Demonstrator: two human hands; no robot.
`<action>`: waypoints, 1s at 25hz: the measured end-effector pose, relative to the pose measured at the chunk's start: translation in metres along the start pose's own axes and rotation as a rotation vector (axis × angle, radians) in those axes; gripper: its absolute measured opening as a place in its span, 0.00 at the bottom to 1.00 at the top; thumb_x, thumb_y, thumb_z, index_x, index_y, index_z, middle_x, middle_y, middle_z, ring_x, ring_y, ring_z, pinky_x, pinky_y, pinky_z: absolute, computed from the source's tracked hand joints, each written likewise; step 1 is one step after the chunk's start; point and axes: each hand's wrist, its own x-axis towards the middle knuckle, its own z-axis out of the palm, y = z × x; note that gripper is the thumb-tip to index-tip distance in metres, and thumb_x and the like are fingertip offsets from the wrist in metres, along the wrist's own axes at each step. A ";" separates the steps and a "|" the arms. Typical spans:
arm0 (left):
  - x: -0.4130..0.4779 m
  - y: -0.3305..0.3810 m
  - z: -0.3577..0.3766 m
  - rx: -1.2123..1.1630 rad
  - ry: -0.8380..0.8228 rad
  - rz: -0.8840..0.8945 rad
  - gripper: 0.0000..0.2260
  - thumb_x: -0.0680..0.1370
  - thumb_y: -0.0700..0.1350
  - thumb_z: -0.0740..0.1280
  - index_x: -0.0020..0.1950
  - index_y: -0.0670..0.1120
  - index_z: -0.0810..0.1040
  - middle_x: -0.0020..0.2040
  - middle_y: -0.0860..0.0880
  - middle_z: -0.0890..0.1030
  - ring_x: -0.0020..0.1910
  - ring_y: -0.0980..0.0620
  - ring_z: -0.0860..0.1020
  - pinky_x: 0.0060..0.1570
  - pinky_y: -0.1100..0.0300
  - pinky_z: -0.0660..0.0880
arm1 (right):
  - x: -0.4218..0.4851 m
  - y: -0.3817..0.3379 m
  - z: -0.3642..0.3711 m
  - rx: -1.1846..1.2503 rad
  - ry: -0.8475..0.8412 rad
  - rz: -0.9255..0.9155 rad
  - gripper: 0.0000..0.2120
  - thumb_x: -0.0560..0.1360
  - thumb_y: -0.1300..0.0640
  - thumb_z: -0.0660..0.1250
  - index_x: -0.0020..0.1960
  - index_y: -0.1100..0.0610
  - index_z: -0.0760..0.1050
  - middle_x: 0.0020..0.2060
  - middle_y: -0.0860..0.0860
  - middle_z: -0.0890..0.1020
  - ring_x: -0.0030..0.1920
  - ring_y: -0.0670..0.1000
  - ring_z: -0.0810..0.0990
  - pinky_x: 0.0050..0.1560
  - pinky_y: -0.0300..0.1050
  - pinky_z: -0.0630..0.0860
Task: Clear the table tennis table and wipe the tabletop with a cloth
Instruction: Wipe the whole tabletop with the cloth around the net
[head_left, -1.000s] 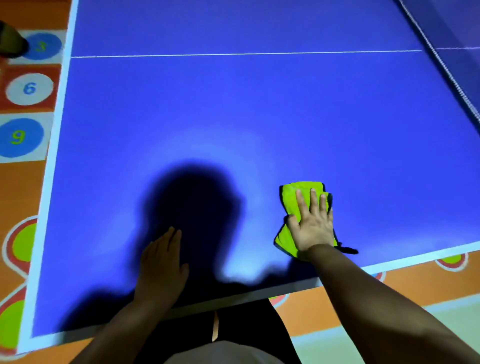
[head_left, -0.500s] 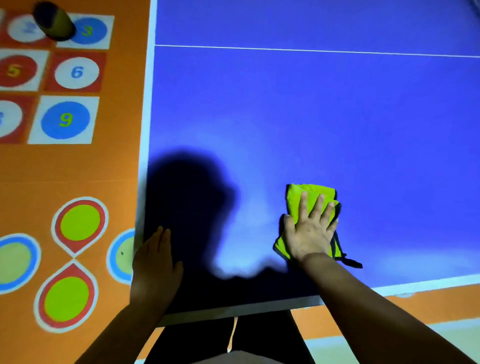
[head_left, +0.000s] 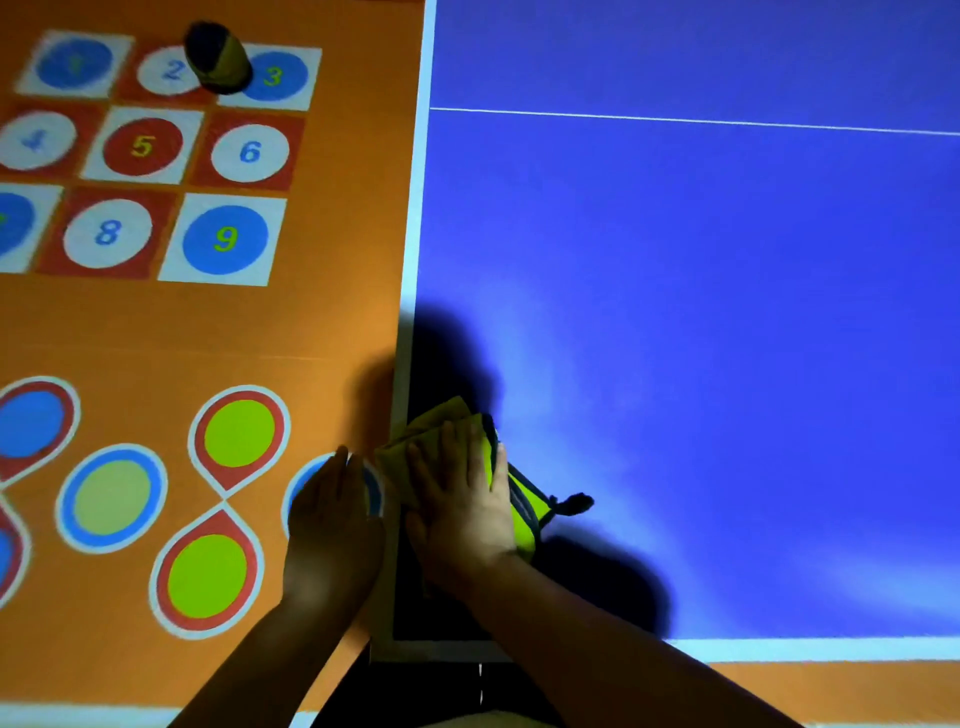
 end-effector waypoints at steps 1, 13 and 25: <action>0.003 -0.002 0.000 0.001 0.011 -0.020 0.25 0.65 0.41 0.67 0.59 0.30 0.75 0.57 0.32 0.78 0.52 0.33 0.79 0.47 0.39 0.75 | 0.004 -0.002 0.001 0.001 -0.010 -0.044 0.30 0.70 0.41 0.52 0.68 0.48 0.73 0.69 0.58 0.72 0.71 0.63 0.60 0.66 0.70 0.64; 0.048 0.124 0.005 -0.060 0.109 0.090 0.30 0.65 0.41 0.69 0.65 0.31 0.70 0.63 0.32 0.73 0.58 0.31 0.74 0.57 0.39 0.70 | -0.007 0.199 -0.023 0.050 0.092 0.223 0.32 0.70 0.42 0.53 0.74 0.45 0.64 0.76 0.52 0.60 0.77 0.60 0.53 0.73 0.63 0.54; 0.095 0.292 0.048 0.069 0.136 0.192 0.34 0.62 0.44 0.75 0.65 0.32 0.71 0.65 0.33 0.72 0.61 0.36 0.73 0.60 0.39 0.66 | -0.048 0.454 -0.051 0.120 0.167 0.580 0.34 0.71 0.39 0.47 0.77 0.44 0.52 0.78 0.51 0.53 0.78 0.55 0.46 0.75 0.56 0.46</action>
